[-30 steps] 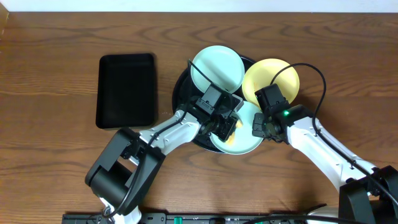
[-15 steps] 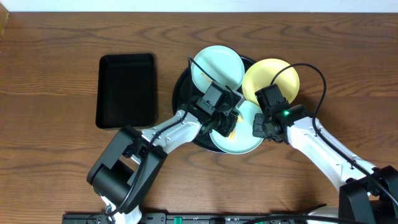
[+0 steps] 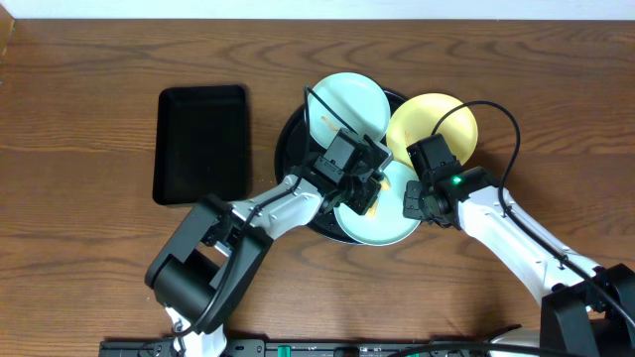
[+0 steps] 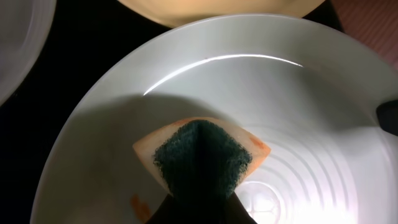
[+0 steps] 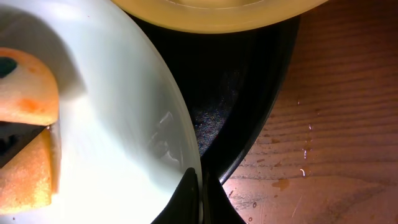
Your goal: Clean dirty plates on tray and stack at the side
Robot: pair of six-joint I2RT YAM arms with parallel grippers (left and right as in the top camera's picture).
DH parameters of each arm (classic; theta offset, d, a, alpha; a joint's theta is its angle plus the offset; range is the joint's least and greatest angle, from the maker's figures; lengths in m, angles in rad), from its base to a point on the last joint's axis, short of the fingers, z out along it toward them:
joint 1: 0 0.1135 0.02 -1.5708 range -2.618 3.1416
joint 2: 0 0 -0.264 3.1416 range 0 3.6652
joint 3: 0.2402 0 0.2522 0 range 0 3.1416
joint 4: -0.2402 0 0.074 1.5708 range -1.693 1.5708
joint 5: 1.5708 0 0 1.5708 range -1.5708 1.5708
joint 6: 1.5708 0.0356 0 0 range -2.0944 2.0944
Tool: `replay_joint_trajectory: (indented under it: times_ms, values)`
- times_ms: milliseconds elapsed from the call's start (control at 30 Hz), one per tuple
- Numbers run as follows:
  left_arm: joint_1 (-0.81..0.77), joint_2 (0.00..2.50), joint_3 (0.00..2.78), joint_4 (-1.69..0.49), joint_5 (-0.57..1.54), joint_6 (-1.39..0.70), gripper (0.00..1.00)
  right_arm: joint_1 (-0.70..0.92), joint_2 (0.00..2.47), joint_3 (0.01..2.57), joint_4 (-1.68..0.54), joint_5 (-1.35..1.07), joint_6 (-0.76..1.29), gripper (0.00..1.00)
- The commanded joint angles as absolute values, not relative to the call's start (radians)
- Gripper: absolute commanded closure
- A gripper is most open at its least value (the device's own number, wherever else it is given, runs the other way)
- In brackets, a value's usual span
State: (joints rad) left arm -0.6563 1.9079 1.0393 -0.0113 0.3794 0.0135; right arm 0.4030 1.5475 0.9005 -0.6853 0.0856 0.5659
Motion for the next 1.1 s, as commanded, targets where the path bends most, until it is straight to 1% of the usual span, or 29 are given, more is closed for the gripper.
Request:
replay_joint_trajectory:
  times_ms: [0,500,800,900,1067]
  values:
    - [-0.653,1.96,1.031,0.017,0.346,0.069,0.92,0.401,1.556,0.899,-0.692,0.072,0.544,0.99]
    - [-0.604,1.96,1.031,0.126,0.346,0.094,0.92,0.401,1.556,0.899,-0.692,0.078,0.541,0.99]
    - [-0.604,1.954,1.032,0.297,0.35,0.096,0.92,0.401,1.556,0.899,-0.693,0.078,0.541,0.99]
    - [-0.604,1.914,1.044,0.329,0.355,0.084,0.92,0.401,1.556,0.899,-0.692,0.078,0.541,0.99]
    - [-0.601,1.749,1.057,0.326,0.353,0.07,0.92,0.4,1.556,0.9,-0.691,0.093,0.541,0.99]
